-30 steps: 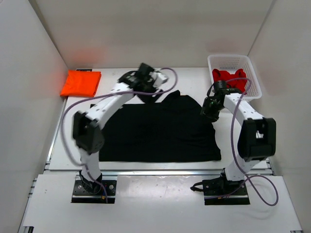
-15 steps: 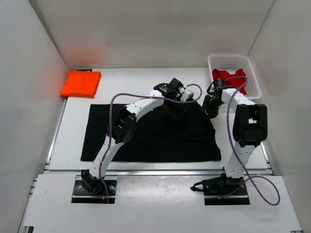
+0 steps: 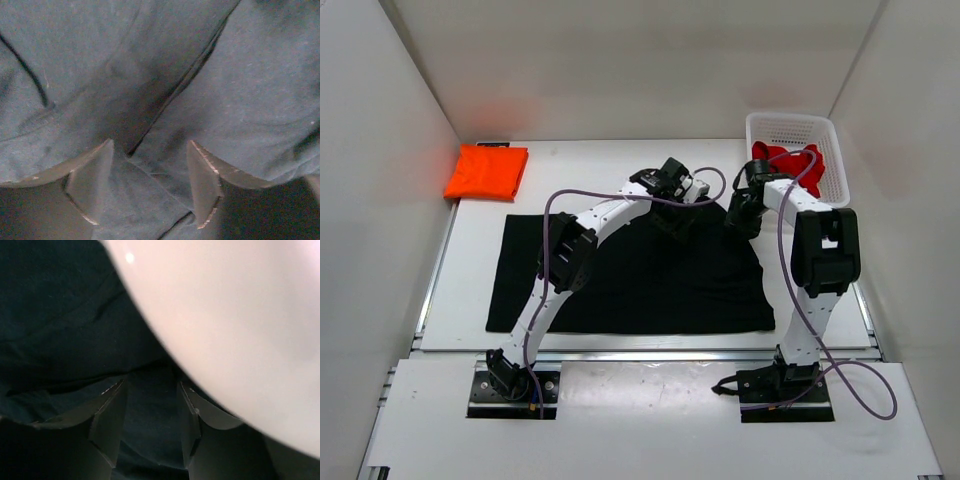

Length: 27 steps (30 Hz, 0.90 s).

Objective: Fold and stack the t-shirts
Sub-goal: Fold the flattened tshirt in 1/3 of the way

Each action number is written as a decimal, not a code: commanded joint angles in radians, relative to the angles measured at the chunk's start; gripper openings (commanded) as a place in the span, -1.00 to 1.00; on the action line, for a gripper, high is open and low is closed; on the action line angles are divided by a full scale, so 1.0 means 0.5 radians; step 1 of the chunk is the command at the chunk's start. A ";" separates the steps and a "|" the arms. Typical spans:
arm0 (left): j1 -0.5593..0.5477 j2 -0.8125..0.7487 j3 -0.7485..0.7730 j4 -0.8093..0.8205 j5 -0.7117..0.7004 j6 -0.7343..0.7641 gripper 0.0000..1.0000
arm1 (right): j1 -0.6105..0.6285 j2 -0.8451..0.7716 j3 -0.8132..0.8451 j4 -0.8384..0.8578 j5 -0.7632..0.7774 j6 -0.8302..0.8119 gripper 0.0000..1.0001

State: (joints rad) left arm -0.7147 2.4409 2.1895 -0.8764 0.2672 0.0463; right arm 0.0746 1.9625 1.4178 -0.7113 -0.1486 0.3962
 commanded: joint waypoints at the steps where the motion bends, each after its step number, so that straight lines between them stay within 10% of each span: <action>1: 0.009 -0.105 -0.056 0.007 0.012 -0.028 0.38 | 0.096 0.002 0.021 -0.105 0.220 0.045 -0.17; 27: 0.052 -0.234 -0.179 0.001 -0.001 0.005 0.37 | -0.051 -0.348 -0.041 -0.019 0.429 0.036 -0.22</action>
State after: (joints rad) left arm -0.6960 2.4271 2.1132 -0.8764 0.2661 0.0418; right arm 0.0334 1.8633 1.3396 -0.7200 0.0044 0.4248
